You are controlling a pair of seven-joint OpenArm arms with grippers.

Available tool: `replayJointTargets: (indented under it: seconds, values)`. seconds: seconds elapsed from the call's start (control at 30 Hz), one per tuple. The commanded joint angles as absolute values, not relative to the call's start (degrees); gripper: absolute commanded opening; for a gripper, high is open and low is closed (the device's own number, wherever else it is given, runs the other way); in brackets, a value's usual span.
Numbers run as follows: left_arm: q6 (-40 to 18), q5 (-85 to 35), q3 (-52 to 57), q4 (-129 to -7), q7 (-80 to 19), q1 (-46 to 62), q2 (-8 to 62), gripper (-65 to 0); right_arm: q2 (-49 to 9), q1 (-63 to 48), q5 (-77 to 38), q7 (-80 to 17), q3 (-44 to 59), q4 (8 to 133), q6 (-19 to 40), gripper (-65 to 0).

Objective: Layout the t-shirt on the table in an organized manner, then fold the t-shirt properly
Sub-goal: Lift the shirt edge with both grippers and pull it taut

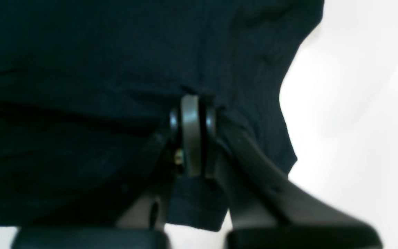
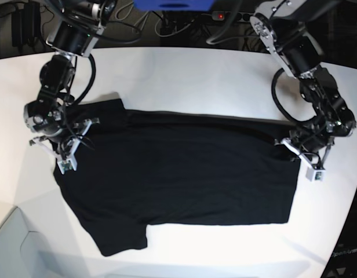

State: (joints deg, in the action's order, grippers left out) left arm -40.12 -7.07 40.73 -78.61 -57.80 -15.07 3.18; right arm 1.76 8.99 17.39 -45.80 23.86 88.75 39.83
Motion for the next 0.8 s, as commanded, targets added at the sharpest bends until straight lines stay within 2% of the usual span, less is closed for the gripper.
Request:
replayJointTargets:
  seconds: [0.0, 0.2, 0.77]
  values:
    - [-40.0, -8.13, 40.66, -78.55, -56.04, -16.48, 3.82, -64.9, 1.36, 10.33, 17.01, -44.62, 23.87, 89.71, 40.0, -65.0]
    - [-40.0, -8.48, 40.75, -73.63, -51.82, -16.4, 5.14, -64.9, 1.36, 11.3, 16.92, -44.26, 23.69, 89.63, 40.0, -65.0]
    - [-40.0, -8.22, 41.98, -71.43, -50.77, -18.86, 5.67, -64.9, 1.36, 12.62, 17.01, -44.18, 23.96, 85.67, 40.0, -65.0]
